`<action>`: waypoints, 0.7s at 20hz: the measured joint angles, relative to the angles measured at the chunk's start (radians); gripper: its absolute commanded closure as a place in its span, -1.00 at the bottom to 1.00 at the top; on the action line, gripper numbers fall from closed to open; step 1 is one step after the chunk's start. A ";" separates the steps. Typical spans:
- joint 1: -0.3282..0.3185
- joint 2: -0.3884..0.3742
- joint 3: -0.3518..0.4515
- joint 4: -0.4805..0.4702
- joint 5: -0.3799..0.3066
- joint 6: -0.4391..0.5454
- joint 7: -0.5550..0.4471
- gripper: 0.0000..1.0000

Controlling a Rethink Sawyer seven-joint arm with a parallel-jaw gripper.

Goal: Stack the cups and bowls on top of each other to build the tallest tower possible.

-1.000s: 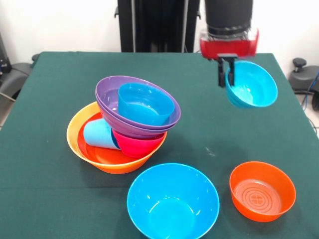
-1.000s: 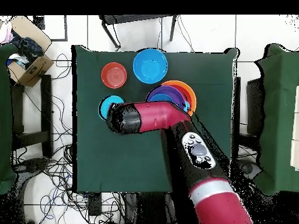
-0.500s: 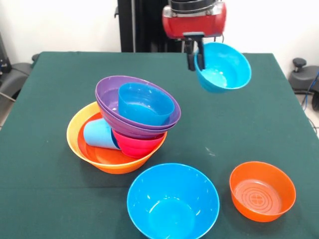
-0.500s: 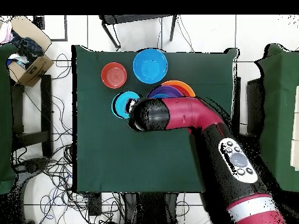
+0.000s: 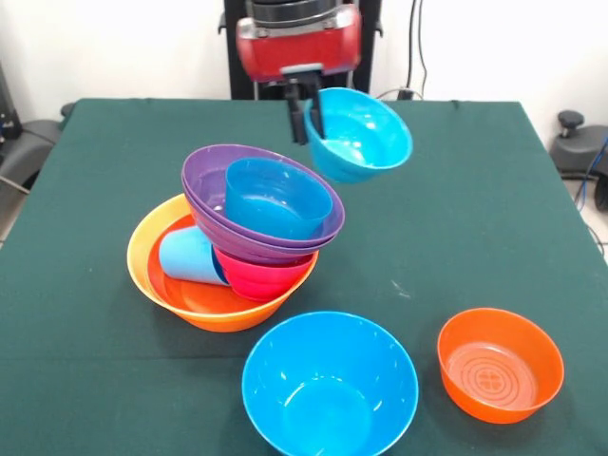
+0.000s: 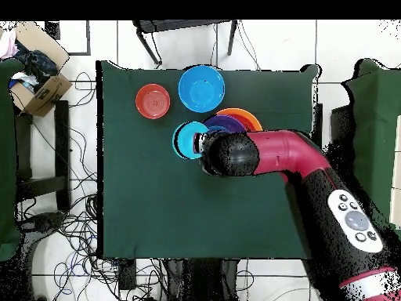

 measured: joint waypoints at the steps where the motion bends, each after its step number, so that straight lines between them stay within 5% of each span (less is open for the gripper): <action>1: -0.015 0.002 0.008 0.000 -0.011 0.000 -0.024 1.00; 6: -0.079 0.019 0.041 0.000 -0.061 0.000 -0.125 1.00; 14: -0.101 0.039 0.059 -0.006 -0.119 0.000 -0.148 1.00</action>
